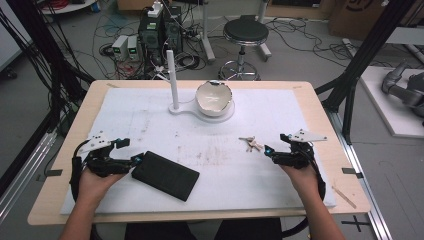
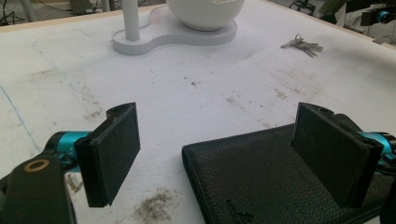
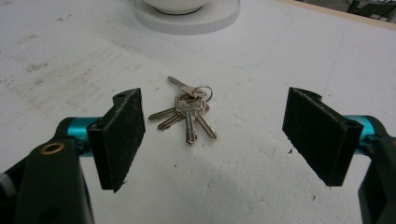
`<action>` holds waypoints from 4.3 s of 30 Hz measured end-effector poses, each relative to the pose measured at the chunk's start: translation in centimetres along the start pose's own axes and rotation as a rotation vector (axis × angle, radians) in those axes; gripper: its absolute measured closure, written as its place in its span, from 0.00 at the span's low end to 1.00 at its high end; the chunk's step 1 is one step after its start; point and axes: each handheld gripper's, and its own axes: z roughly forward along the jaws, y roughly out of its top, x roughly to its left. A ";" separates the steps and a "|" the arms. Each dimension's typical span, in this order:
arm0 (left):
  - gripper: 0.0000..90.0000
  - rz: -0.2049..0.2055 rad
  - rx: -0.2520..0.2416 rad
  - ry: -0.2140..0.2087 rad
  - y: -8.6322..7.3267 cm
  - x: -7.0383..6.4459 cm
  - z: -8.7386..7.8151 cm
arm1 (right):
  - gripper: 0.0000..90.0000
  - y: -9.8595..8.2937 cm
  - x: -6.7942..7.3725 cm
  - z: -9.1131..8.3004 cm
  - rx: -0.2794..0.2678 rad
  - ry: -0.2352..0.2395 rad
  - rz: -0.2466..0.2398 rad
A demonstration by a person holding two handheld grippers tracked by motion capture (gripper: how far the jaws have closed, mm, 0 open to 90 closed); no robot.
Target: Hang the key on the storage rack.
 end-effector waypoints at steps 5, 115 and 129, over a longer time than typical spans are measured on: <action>0.17 0.015 0.012 0.004 0.1 0.0 0.2 | 0.23 0.1 -0.2 -0.1 -0.015 0.003 0.013; 0.17 0.035 -0.005 0.052 0.1 -0.2 -1.6 | 1.00 18.8 5.6 3.3 -0.127 0.244 -0.153; 0.17 0.054 -0.006 0.035 0.7 -0.5 -1.6 | 1.00 24.8 8.7 6.7 -0.108 0.350 -0.253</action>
